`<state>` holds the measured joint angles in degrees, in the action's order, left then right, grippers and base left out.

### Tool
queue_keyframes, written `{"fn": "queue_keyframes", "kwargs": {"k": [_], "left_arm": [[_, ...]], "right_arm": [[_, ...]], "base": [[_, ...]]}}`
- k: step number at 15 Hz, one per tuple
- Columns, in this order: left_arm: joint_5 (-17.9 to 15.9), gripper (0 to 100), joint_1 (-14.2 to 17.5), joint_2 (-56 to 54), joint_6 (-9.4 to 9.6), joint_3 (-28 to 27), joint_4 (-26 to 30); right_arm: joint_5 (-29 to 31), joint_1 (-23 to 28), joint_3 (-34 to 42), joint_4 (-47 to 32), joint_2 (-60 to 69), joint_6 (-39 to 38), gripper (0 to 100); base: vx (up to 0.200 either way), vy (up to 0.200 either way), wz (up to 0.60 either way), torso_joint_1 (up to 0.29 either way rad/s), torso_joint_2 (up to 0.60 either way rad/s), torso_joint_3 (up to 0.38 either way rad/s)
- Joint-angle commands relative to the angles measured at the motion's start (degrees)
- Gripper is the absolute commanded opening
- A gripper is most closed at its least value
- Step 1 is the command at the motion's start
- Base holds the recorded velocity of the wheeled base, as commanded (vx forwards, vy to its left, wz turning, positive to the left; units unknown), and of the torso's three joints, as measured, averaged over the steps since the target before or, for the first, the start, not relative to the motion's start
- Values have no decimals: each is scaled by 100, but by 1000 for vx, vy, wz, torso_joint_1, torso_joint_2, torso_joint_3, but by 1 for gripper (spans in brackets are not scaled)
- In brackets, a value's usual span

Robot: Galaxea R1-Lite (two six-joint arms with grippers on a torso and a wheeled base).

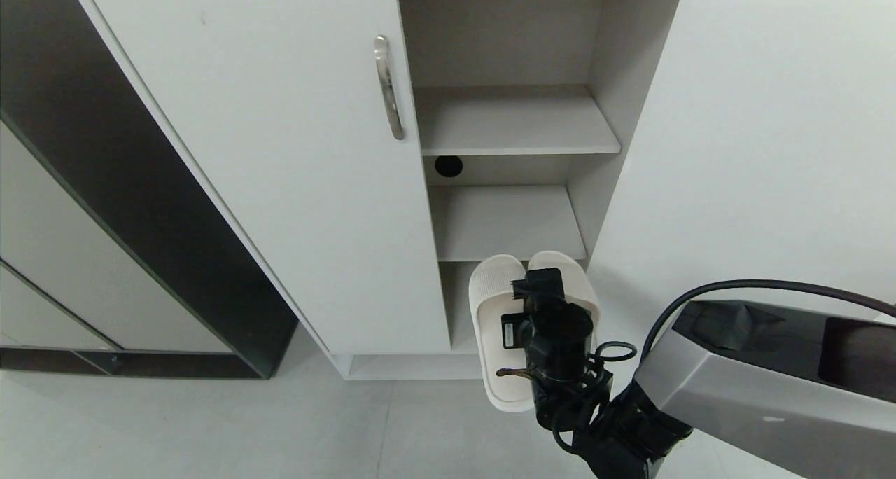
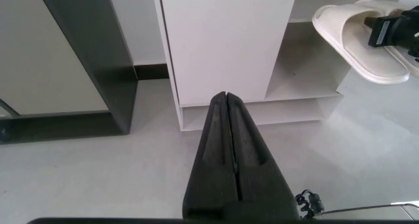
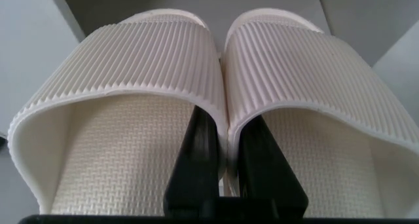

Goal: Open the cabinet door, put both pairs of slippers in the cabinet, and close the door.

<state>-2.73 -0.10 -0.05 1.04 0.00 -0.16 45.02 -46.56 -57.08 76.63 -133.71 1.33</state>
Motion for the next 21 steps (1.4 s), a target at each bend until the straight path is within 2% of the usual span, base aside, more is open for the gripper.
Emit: {"fn": "queue_keyframes", "kwargs": {"k": [1,6,15,21], "left_arm": [[1,0,1,5,2,0,-2],[9,0,1,5,2,0,-2],[9,0,1,5,-7,0,-2],[9,0,1,5,-16,0,-2]], "right_arm": [[24,6,4,1,2,-1,0],[24,6,30,10,-6,-1,0],[7,59,-32,36,-41,-1,0],[-72,243,-559,-17,-340,-1,0]], "base": [[0,0,0,0,0,0],[0,0,0,0,0,0],[200,0,0,3,2,1],[0,0,0,0,0,0]]}}
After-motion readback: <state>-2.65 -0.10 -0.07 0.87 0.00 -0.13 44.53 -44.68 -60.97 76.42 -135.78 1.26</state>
